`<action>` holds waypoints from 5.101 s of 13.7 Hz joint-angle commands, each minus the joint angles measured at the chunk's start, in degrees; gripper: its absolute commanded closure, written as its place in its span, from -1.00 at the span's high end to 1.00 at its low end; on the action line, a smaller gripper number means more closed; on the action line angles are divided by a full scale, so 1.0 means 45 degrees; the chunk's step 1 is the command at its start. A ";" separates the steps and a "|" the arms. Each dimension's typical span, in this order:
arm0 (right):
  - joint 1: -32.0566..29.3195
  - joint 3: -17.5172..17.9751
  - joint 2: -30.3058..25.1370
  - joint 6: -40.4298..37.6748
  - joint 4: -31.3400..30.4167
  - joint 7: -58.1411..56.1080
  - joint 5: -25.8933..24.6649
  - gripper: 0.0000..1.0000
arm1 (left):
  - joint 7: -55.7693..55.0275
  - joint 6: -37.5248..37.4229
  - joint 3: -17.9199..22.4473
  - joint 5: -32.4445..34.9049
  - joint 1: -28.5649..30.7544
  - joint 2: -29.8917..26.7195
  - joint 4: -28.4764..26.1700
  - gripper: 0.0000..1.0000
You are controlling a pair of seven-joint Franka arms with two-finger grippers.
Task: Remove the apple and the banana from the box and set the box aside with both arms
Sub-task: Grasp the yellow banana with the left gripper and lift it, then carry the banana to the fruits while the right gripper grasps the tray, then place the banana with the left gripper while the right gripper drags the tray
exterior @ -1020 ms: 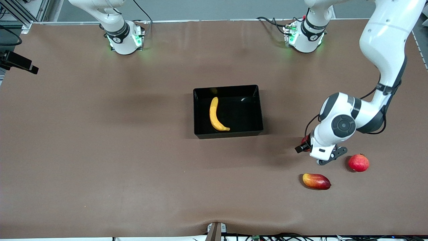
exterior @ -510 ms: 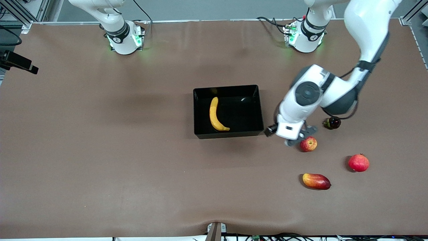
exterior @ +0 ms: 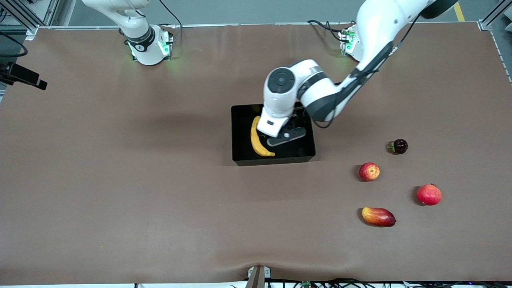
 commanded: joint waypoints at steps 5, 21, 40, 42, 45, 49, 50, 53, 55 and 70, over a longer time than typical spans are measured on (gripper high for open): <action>-0.0289 0.0135 0.1072 -0.0198 0.0243 -0.0074 0.0094 1.00 | -0.0725 0.2291 0.1971 0.0606 -0.2361 0.1884 0.0843 1.00; 0.1347 0.0213 0.2381 0.4288 -0.3873 0.0528 0.2203 1.00 | -0.0337 0.0288 0.1646 -0.0290 -0.2232 -0.0786 0.0863 -1.00; 1.0316 0.0174 0.6852 1.2966 -0.4190 0.8834 0.2751 -0.22 | 1.7004 -0.1867 0.1566 -0.2949 0.7650 -0.2941 -0.0367 -1.00; 1.0161 0.0174 0.6873 1.2889 -0.4171 0.8774 0.2147 -1.00 | 1.7164 -0.1477 0.1663 -0.2174 0.7789 -0.2473 -0.0368 -1.00; 0.9927 0.0154 0.6873 1.2868 -0.4151 0.8735 0.2125 -1.00 | 1.8503 -0.0462 0.1664 -0.1133 0.8335 -0.1555 -0.0387 -1.00; 0.9361 0.0154 0.6678 1.0787 -0.3179 0.8657 0.2125 -1.00 | 2.0794 0.0750 0.1683 -0.0667 0.9136 -0.0441 -0.0329 -1.00; 0.9108 0.0154 0.6658 0.9812 -0.2652 0.8657 0.2125 -1.00 | 2.1029 0.1023 0.1702 -0.0200 0.9273 -0.0169 -0.0271 -1.00; 0.7725 0.0135 0.5628 0.6919 -0.1905 0.7610 0.2144 -1.00 | 2.1187 0.1942 0.1702 -0.0039 0.9509 0.0574 -0.0309 -1.00; 0.6010 0.0134 0.4729 0.5202 -0.1964 0.5504 0.2144 -1.00 | 2.1129 0.2177 0.1702 -0.0078 0.9509 0.0868 -0.0367 -1.00; -0.3217 0.0037 0.5250 0.8843 -0.4854 -0.6187 -0.0121 -1.00 | 1.7990 0.0191 0.1039 -0.0428 0.9626 -0.1214 -0.0211 1.00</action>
